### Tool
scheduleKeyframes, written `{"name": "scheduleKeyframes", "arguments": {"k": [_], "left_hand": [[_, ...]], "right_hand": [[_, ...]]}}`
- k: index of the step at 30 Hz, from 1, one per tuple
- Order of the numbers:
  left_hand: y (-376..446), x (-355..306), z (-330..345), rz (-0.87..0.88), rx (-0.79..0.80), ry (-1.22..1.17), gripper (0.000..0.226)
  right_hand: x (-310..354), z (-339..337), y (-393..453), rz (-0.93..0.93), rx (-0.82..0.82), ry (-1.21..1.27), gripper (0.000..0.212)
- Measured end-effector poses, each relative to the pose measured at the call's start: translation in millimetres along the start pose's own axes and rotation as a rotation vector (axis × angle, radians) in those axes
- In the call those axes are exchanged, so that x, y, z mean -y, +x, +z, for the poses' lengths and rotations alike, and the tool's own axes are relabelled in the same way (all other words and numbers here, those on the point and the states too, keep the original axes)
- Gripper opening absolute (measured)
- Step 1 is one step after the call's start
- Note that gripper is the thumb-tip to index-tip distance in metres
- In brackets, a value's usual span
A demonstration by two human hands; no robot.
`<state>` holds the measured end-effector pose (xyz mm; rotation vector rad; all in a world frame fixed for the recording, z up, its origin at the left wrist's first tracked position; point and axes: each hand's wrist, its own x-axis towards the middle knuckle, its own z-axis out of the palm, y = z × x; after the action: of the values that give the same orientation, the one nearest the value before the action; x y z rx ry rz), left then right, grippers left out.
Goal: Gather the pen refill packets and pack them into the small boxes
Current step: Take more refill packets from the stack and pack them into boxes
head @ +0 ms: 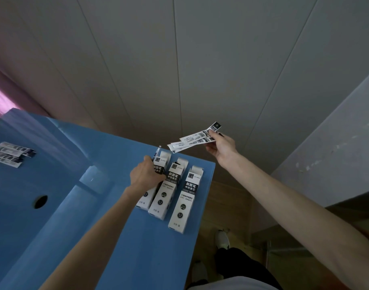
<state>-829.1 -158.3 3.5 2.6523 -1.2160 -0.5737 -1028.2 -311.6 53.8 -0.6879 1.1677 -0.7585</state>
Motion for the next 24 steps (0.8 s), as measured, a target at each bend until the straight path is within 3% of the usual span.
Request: {"name": "scheduleKeyframes", "arguments": {"k": [10, 15, 24], "left_hand": [[-60.5, 20.5, 0.3, 0.093, -0.246, -0.583, 0.045], [-84.1, 29.3, 4.7, 0.201, -0.311, -0.676, 0.048], [-101.2, 37.4, 8.4, 0.249, -0.365, -0.770, 0.058]], "right_hand": [[26.4, 15.1, -23.1, 0.026, 0.159, 0.072, 0.016], [24.3, 29.6, -39.8, -0.050, 0.251, -0.108, 0.021], [29.3, 28.2, -52.2, -0.350, 0.216, -0.410, 0.017]]}}
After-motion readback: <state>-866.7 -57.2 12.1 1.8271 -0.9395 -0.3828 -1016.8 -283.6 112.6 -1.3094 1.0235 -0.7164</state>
